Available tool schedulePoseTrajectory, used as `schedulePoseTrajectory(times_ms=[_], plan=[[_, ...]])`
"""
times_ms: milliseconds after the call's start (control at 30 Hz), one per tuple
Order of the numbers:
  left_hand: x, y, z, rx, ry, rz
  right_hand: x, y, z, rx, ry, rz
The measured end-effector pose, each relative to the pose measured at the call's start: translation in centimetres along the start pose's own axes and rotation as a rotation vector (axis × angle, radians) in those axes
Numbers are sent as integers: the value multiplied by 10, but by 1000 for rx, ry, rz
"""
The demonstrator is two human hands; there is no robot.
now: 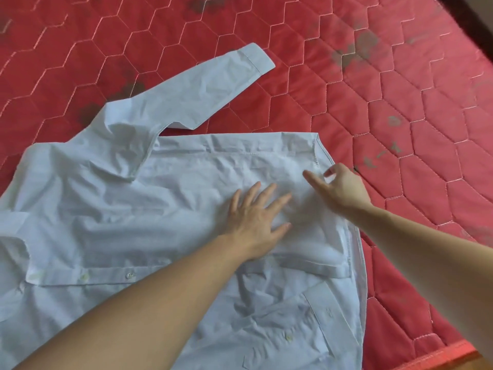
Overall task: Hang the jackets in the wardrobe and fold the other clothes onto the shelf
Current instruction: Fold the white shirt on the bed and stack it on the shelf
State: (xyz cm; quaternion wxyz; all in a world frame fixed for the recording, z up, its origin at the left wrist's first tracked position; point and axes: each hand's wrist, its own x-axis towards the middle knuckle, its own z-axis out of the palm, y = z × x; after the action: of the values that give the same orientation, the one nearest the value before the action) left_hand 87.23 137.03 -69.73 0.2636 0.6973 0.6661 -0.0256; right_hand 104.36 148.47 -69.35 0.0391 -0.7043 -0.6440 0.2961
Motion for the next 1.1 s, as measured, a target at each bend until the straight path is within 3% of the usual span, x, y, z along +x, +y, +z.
schedulePoseTrajectory(times_ms=[200, 333, 433, 667, 733, 800, 867, 933, 1000, 1067, 1100], plan=[[-1, -87, -22, 11, 224, -232, 51, -42, 9, 138, 113, 64], [-6, -147, -27, 35, 97, -407, 71, -39, 12, 46, 176, 37], [-9, -165, -25, 57, 32, -368, 80, -37, 12, -19, 185, 3], [-2, -170, -27, -48, 42, -299, 88, -34, 19, -141, 165, -26], [-12, -178, -32, -146, 221, -176, 90, -40, 15, -214, 177, -34], [-26, -192, -40, -193, 518, 4, 90, -54, 13, -179, 332, -58], [-37, -213, -51, -154, 757, 23, 84, -86, 22, -101, 438, -176], [-38, -237, -69, -179, 873, -102, 71, -132, 43, -36, 301, -315], [-33, -264, -87, -294, 987, -238, 51, -184, 70, 79, 83, -335], [-27, -288, -104, -338, 1018, -322, 40, -232, 95, 319, -220, -115], [-22, -299, -110, -303, 920, -366, 37, -253, 106, 430, -388, 45]])
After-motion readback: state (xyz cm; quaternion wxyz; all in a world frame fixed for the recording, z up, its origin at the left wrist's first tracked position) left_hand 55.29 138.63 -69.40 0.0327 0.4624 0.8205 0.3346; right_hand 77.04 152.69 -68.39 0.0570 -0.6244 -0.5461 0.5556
